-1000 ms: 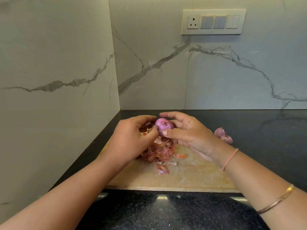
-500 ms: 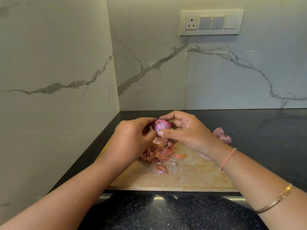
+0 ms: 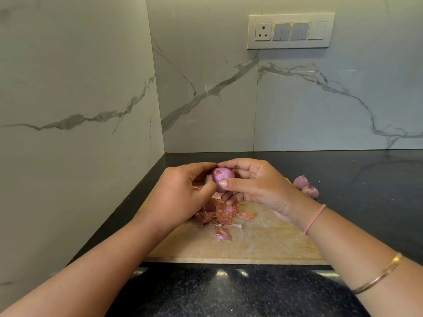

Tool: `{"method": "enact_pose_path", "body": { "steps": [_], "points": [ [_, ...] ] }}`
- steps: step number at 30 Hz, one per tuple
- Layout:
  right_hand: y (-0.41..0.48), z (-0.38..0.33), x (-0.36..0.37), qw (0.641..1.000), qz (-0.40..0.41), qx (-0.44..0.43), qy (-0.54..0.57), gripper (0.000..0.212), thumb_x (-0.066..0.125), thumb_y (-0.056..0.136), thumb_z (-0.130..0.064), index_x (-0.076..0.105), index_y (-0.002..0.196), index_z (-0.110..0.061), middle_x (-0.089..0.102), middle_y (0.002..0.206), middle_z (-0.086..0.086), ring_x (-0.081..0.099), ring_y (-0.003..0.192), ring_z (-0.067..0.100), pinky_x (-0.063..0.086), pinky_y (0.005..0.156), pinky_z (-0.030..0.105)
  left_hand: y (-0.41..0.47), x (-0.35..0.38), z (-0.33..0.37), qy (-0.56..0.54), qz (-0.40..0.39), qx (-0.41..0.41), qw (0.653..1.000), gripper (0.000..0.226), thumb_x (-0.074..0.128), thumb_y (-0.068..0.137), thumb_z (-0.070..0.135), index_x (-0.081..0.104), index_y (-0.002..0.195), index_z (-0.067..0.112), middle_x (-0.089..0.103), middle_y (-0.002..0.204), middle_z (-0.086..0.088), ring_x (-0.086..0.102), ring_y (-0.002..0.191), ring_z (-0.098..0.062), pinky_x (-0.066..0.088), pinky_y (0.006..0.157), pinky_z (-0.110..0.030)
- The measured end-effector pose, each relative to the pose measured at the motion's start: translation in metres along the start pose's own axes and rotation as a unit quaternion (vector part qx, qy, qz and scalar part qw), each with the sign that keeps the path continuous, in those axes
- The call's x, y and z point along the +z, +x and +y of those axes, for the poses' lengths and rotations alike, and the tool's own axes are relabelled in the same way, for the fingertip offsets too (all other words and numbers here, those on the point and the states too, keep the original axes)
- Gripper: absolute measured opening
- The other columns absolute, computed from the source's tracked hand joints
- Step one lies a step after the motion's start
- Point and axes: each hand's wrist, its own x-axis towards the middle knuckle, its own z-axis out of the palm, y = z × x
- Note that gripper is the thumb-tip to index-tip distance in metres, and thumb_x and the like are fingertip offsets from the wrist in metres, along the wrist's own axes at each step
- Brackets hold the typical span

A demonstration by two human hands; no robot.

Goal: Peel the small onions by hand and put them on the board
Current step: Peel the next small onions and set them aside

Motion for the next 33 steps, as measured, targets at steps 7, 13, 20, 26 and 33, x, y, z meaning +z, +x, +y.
{"method": "enact_pose_path", "body": {
  "steps": [7,13,20,26,33],
  "points": [
    [0.0004,0.0006,0.0006,1.000,0.003,-0.013,-0.012,0.032,0.068,0.083,-0.005,0.063,0.114,-0.007,0.071,0.094,0.016,0.067,0.072,0.022,0.056,0.066,0.030,0.0007,0.0010,0.0006,0.081,0.020,0.053,0.995,0.034,0.056,0.083,0.025,0.069,0.113,0.018,0.074,0.087,0.005,0.067,0.074,-0.006,0.058,0.065,-0.030],
    [0.0007,0.0013,-0.0004,1.000,-0.007,-0.017,-0.018,0.032,0.066,0.084,-0.004,0.062,0.116,-0.006,0.069,0.097,0.020,0.066,0.072,0.022,0.056,0.066,0.029,0.0024,0.0004,0.0014,0.105,0.026,0.064,0.992,0.031,0.056,0.081,0.017,0.072,0.108,0.014,0.074,0.082,0.000,0.066,0.067,-0.011,0.056,0.059,-0.026],
    [0.0006,0.0020,-0.0029,0.999,-0.034,-0.009,-0.031,0.030,0.063,0.087,-0.005,0.060,0.117,-0.012,0.069,0.102,0.016,0.065,0.076,0.018,0.053,0.067,0.024,0.0036,-0.0003,-0.0002,0.081,0.028,0.020,0.996,0.022,0.064,0.085,0.009,0.073,0.104,0.015,0.073,0.083,0.002,0.061,0.065,-0.003,0.055,0.063,-0.023],
    [0.0001,0.0016,-0.0037,0.996,-0.063,-0.015,-0.064,0.033,0.064,0.086,-0.001,0.057,0.114,-0.018,0.068,0.109,0.000,0.068,0.085,0.018,0.054,0.073,0.024,0.0043,-0.0018,-0.0016,0.066,0.045,-0.007,0.997,0.018,0.062,0.088,0.010,0.073,0.101,0.015,0.069,0.076,0.007,0.060,0.058,-0.001,0.049,0.057,-0.013],
    [0.0020,0.0023,-0.0090,0.999,-0.019,-0.007,-0.038,0.035,0.064,0.086,-0.001,0.054,0.117,-0.013,0.067,0.112,0.009,0.069,0.089,0.026,0.057,0.079,0.041,0.0016,-0.0033,0.0013,0.006,0.030,-0.038,0.999,0.018,0.056,0.089,0.022,0.070,0.100,0.024,0.065,0.079,0.021,0.060,0.074,0.008,0.045,0.063,-0.006]
  ]
}}
